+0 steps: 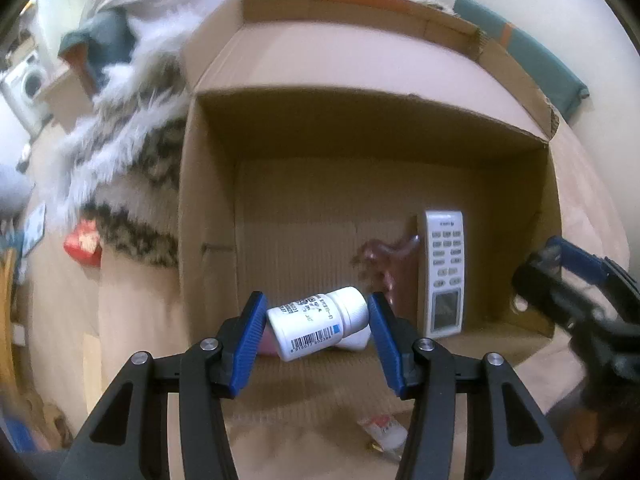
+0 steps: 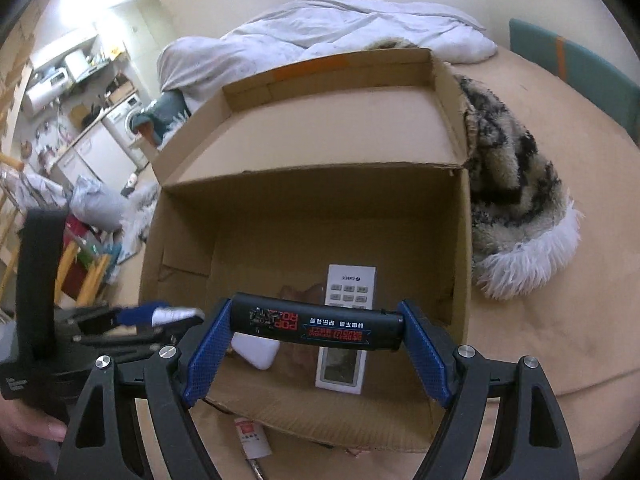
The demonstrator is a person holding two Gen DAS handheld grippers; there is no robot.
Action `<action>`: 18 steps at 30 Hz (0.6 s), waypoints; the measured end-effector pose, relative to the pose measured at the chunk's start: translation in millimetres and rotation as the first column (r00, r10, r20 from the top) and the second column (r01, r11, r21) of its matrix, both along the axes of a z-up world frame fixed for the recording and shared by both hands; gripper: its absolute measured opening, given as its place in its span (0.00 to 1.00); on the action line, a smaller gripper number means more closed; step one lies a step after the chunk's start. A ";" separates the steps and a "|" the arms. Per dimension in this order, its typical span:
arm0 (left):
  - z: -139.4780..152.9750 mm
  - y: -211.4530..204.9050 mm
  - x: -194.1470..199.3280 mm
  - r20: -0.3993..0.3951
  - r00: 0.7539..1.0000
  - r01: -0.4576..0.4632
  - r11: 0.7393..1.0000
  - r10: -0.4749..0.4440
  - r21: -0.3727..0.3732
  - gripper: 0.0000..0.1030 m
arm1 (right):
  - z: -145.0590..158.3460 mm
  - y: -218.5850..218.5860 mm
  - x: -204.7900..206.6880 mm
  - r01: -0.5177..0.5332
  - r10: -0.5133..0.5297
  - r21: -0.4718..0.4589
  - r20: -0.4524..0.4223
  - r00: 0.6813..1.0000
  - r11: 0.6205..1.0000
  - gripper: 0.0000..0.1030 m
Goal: Organize rigid objects
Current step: 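Carry the white pill bottle and black marker with both grippers into the box, then open both grippers to drop the pill bottle and marker in the box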
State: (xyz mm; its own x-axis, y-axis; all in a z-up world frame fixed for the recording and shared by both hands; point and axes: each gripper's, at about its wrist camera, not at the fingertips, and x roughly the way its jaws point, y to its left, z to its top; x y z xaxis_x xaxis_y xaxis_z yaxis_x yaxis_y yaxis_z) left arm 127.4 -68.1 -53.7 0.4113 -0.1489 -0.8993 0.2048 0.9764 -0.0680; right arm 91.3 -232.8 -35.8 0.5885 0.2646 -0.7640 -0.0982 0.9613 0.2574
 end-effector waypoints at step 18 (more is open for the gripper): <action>-26.4 -0.4 7.3 0.014 0.999 -0.046 0.997 0.045 0.063 0.47 | -41.7 9.3 17.0 -0.015 -0.006 -0.121 -0.177 0.984 0.993 0.84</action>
